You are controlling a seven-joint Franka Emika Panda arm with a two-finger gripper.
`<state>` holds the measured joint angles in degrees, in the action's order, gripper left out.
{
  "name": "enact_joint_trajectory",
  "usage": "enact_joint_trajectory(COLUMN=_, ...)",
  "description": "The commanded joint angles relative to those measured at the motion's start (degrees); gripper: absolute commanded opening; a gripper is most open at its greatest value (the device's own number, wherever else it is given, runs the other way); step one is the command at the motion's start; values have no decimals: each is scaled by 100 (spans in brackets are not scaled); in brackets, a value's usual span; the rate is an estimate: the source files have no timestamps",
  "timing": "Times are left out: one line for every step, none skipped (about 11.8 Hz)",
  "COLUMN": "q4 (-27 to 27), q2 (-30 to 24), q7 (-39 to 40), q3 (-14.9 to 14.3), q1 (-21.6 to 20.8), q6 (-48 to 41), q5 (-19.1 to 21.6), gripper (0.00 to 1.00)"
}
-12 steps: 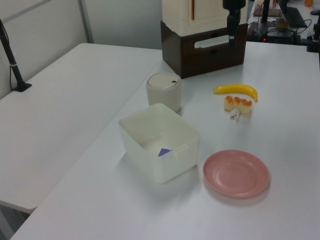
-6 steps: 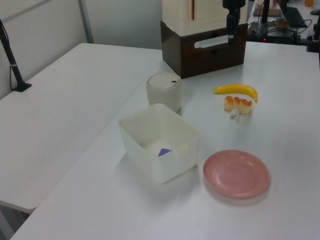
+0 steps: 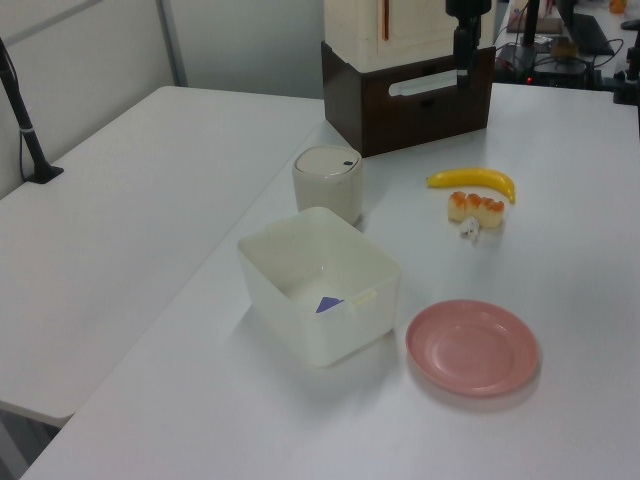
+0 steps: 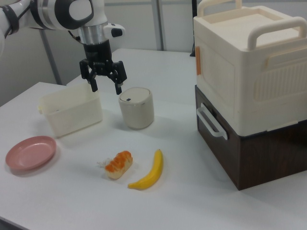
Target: Put the bread on a plate
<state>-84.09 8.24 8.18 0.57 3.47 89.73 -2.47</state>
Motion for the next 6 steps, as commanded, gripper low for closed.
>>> enact_joint_trajectory(q4=-99, q2=-130, q7=-53, q3=-49, q1=-21, q6=79, q5=124, gripper=100)
enact_joint_trajectory(q4=-108, q2=-130, q7=-53, q3=-49, q1=-21, q6=88, q5=124, gripper=100)
enact_joint_trajectory(q4=-116, q2=-130, q7=-53, q3=-49, q1=-21, q6=97, q5=124, gripper=100)
enact_joint_trajectory(q4=-125, q2=-130, q7=-53, q3=-49, q1=-21, q6=97, q5=124, gripper=100)
enact_joint_trajectory(q4=-134, q2=-130, q7=-53, q3=-40, q1=-21, q6=106, q5=124, gripper=100)
enact_joint_trajectory(q4=-204, q2=-200, q7=-45, q3=-40, q1=-21, q6=123, q5=124, gripper=100)
